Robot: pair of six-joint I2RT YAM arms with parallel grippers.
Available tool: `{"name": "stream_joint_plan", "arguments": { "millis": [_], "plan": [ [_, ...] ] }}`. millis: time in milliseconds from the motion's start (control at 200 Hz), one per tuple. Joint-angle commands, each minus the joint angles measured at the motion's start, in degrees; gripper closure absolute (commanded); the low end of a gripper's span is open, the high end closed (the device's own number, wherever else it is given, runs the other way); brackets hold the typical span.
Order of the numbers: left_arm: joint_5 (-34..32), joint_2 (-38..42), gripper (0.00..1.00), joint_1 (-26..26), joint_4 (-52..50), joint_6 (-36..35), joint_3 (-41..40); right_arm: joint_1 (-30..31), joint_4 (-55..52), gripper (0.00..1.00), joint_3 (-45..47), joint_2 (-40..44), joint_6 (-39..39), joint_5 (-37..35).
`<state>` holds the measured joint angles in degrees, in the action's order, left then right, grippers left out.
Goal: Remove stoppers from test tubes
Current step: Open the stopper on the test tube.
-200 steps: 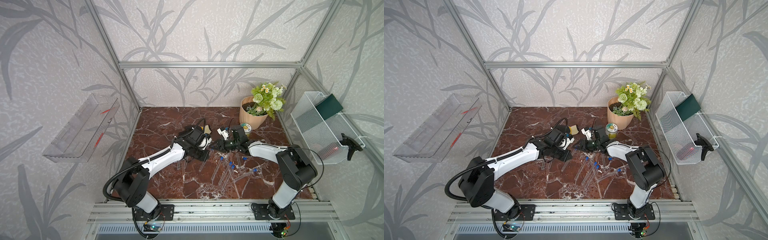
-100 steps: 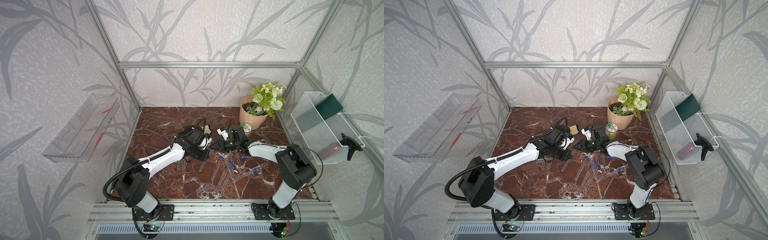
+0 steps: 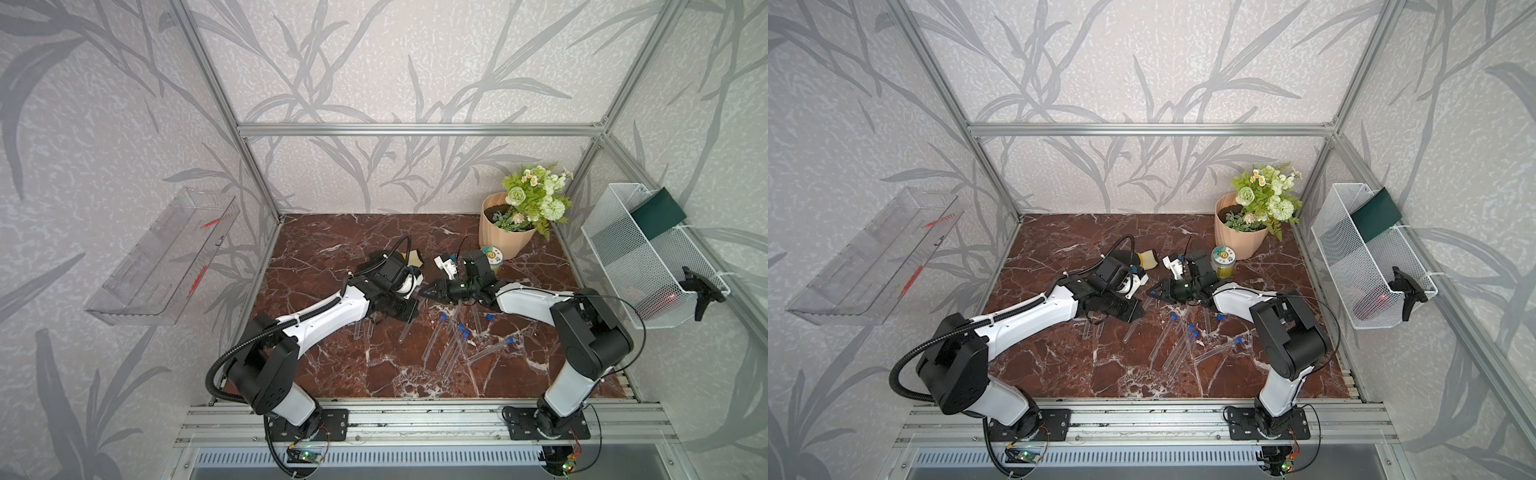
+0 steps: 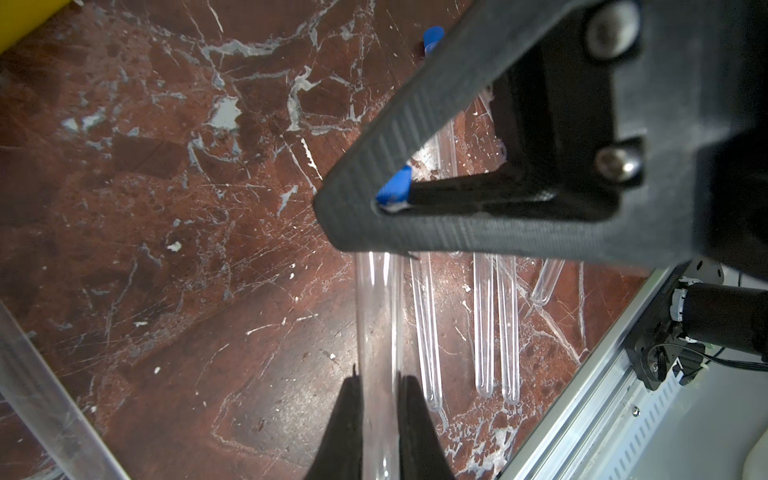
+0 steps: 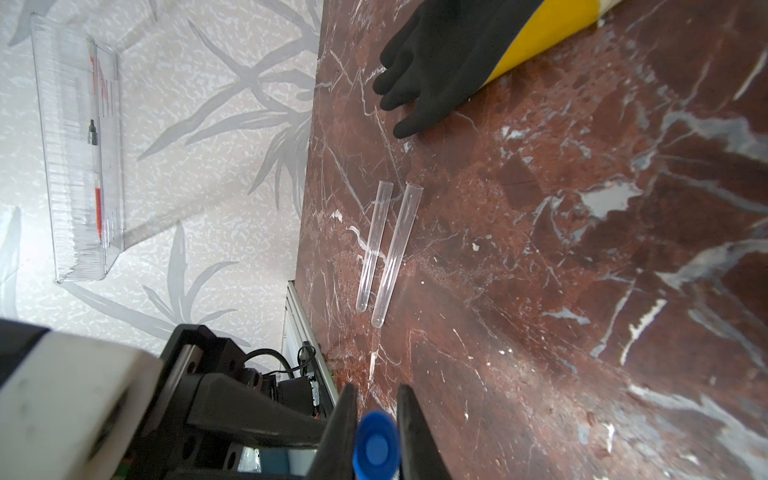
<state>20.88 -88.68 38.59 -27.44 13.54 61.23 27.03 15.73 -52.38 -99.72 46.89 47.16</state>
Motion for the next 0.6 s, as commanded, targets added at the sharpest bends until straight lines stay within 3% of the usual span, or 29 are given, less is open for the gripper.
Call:
{"name": "stream_joint_plan", "arguments": {
  "millis": [0, 595],
  "plan": [
    [-0.16, 0.79, 0.93, -0.16, -1.25, -1.06, 0.65, -1.31, 5.69, 0.88, 0.37, -0.51, 2.95, 0.99],
    [-2.15, 1.68, 0.93, -0.44, -3.76, -3.12, -0.32, -5.38, 1.56, 0.86, -3.47, -1.3, 0.94, -0.61]
  ]
}}
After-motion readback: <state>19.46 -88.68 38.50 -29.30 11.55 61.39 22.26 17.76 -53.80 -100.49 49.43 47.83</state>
